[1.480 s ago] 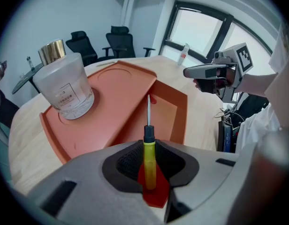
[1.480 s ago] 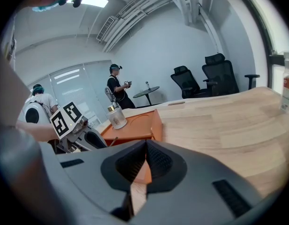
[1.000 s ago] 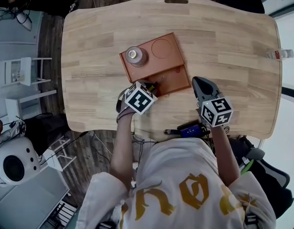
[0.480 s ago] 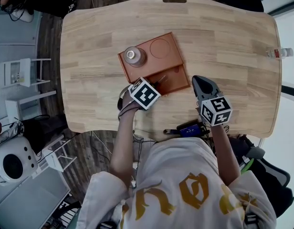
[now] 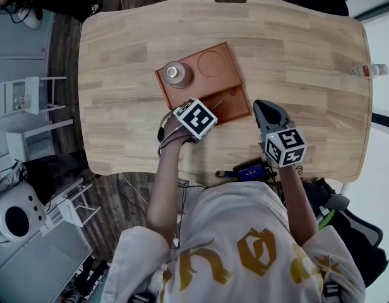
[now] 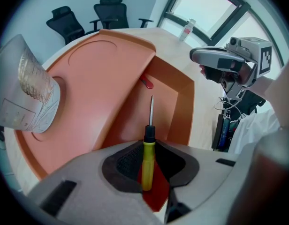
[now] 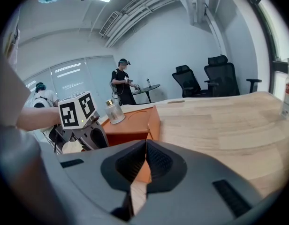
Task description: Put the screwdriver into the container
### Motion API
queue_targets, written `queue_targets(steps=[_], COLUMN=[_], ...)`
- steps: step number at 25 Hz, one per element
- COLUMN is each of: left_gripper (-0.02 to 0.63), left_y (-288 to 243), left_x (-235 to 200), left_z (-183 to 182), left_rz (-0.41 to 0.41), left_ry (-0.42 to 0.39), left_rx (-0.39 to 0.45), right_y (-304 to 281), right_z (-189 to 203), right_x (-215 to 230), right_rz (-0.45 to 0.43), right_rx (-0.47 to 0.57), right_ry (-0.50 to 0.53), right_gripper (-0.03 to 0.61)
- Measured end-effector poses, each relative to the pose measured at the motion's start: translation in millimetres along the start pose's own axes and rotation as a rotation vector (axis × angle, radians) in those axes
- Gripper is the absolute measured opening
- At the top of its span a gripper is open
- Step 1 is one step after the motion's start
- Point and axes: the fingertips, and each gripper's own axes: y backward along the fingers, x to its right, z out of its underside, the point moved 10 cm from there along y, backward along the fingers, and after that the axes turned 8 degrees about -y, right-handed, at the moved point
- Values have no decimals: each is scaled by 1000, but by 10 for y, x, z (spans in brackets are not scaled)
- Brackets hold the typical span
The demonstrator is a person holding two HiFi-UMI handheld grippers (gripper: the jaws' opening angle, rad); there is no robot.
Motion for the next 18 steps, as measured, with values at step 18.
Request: queue_targets(steps=[18], left_gripper=[81], left_y=[-148], left_x=[31], left_z=[-92], left_rz=[0], left_ry=[65], left_rx=[-61], right_y=[-35], right_z=[33], right_x=[38], right_rz=[3], right_rx=[-15], right_ry=[-9], right_gripper=[11])
